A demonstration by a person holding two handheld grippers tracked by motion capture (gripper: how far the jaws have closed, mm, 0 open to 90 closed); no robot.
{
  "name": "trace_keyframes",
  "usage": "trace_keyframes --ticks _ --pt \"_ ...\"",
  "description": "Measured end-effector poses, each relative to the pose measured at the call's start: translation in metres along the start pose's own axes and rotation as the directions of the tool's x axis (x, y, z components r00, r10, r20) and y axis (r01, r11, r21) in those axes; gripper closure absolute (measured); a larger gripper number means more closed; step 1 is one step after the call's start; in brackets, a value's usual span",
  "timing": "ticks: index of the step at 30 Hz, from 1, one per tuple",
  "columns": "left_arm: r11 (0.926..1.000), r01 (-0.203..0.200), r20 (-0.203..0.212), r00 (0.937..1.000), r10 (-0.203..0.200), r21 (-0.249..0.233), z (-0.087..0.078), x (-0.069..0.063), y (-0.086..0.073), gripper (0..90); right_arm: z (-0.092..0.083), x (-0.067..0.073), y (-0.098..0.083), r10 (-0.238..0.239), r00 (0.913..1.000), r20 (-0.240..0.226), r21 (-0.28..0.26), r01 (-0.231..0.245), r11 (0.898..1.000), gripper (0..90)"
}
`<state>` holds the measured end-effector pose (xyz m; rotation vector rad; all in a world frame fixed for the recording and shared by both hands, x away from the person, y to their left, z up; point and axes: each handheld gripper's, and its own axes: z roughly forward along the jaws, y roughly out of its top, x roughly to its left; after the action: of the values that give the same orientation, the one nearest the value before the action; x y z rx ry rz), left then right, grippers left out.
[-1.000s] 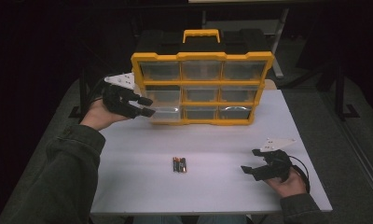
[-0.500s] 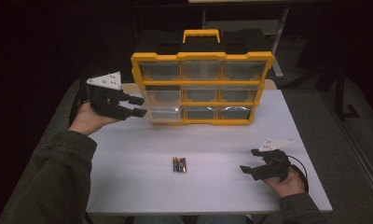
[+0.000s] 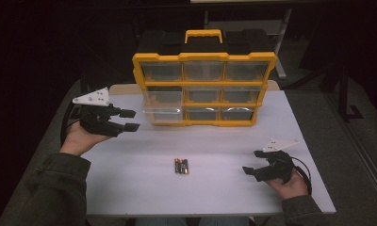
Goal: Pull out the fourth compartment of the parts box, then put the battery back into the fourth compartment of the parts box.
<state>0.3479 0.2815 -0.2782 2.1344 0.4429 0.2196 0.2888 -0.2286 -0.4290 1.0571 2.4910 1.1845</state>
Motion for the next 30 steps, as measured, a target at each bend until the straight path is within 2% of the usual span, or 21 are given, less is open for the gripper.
trace_keyframes --ticks 8,14,16,24,26,30 --pt "0.9983 0.055 -0.006 0.9985 -0.055 -0.021 -0.002 -0.007 -0.024 43.4 0.002 0.002 0.001 -0.003 1.0000 0.004 0.005 0.003 1.000 19.2" --pt "0.9974 0.070 -0.036 0.9968 -0.071 -0.015 -0.003 -0.015 -0.036 40.3 0.003 0.006 0.003 0.000 1.0000 -0.003 0.016 0.000 1.000 19.6" --pt "0.9967 0.077 -0.042 0.9960 -0.078 -0.024 -0.003 -0.017 -0.040 39.3 0.004 0.006 0.004 -0.013 0.9999 -0.004 0.013 0.013 1.000 20.1" --pt "0.9931 0.114 -0.083 0.9897 -0.116 -0.025 0.009 -0.022 -0.056 37.1 0.006 0.003 0.003 0.000 1.0000 -0.008 0.024 0.000 1.000 20.5" --pt "0.9941 0.108 -0.094 0.9897 -0.108 -0.008 0.010 -0.023 -0.060 36.6 0.006 0.002 0.003 0.006 1.0000 -0.007 0.026 -0.006 1.000 20.5" --pt "0.9925 0.122 -0.110 0.9864 -0.122 -0.012 0.013 -0.026 -0.067 35.6 0.008 0.002 0.003 0.019 0.9997 -0.013 0.030 -0.019 0.999 21.0"
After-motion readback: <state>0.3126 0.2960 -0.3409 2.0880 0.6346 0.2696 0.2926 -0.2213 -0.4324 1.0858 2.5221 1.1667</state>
